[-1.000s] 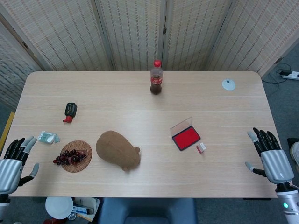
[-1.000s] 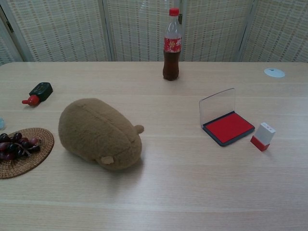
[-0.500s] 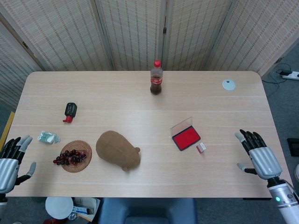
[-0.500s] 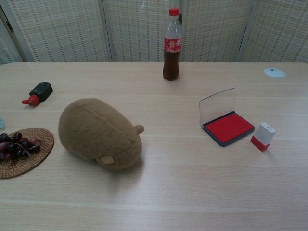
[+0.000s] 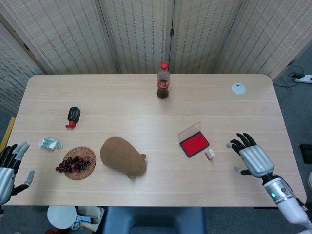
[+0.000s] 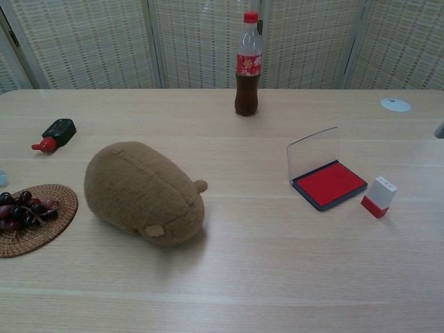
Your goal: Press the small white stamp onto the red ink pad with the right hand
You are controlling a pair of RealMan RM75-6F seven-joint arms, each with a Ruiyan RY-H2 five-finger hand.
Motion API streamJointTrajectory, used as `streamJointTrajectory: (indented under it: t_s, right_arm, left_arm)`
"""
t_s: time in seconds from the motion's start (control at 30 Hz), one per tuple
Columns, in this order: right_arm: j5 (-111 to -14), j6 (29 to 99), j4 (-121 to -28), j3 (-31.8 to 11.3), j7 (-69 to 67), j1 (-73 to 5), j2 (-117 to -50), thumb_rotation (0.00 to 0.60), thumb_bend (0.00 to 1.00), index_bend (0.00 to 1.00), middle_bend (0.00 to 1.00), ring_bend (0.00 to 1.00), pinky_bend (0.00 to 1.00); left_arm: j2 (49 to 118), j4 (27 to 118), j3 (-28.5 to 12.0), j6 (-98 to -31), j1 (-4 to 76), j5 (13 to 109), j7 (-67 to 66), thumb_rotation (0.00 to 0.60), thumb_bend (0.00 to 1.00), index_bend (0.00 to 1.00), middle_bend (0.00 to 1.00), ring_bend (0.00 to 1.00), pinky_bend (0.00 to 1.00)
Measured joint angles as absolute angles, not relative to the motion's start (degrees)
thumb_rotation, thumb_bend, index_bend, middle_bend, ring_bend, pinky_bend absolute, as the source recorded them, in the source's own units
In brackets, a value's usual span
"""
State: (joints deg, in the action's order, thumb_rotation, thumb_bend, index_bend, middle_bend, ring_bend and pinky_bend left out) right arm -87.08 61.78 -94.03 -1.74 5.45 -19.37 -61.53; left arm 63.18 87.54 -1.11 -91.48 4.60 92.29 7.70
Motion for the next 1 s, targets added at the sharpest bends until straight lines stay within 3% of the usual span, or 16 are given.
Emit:
streamJointTrajectory:
  t_s: [0.3, 1.0]
  right_arm:
    - [-81.72, 56.17, -92.15, -3.01, 7.42, -23.19, -64.51, 0.6, 0.19, 0.24, 0.14, 0.0, 0.0]
    - [-75.42, 51.23, -86.72, -3.94, 12.65, -28.24, -73.11, 0.6, 0.19, 0.25, 0.14, 0.0, 0.0]
  left_arm:
    - [62.8, 87.34, -1.19, -92.22, 4.22, 92.56, 9.1, 0.6, 0.43, 0.0, 0.0, 0.0, 0.0]
    - [61.74, 86.92, -1.15, -95.14, 3.01, 93.94, 13.14, 0.6, 0.43, 0.0, 0.0, 0.0, 0.0]
